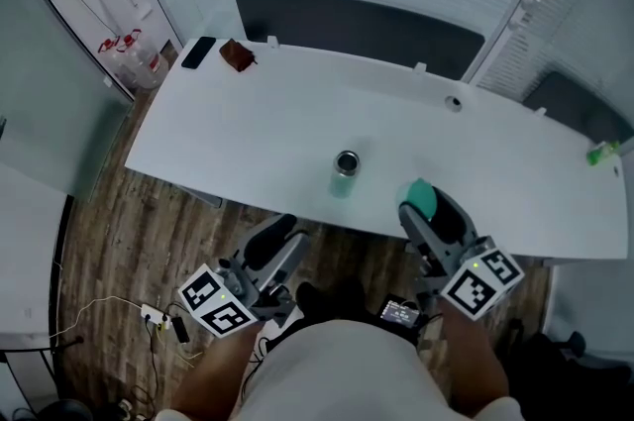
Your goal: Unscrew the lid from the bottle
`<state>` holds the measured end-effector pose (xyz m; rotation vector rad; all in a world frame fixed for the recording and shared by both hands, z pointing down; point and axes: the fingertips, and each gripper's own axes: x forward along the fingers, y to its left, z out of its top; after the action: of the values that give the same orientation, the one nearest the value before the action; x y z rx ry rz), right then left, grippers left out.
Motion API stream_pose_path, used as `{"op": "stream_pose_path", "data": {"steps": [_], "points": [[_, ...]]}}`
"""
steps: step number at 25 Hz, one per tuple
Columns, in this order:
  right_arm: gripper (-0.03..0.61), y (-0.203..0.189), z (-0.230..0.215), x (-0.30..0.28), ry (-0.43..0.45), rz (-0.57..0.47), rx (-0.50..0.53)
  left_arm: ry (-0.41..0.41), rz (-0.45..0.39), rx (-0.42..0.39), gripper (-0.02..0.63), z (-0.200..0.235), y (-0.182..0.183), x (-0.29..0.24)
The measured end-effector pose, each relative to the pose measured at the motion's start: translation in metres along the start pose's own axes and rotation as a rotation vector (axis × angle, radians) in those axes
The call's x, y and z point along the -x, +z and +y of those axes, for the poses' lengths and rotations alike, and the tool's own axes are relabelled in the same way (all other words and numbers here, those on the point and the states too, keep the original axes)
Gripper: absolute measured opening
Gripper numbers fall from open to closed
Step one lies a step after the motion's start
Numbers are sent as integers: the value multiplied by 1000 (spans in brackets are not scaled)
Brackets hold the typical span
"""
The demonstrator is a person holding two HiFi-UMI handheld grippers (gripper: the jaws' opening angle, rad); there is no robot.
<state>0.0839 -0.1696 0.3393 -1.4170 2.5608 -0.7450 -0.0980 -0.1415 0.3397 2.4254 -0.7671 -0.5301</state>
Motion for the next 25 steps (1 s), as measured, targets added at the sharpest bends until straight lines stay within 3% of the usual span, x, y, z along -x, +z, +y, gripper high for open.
{"op": "stream_pose_path", "data": {"steps": [16, 25], "points": [[288, -42, 17, -1, -36, 52, -66, 1, 51, 78, 152, 2, -19, 37], [288, -55, 25, 8, -83, 28, -85, -28, 88, 105, 152, 8, -26, 61]]}}
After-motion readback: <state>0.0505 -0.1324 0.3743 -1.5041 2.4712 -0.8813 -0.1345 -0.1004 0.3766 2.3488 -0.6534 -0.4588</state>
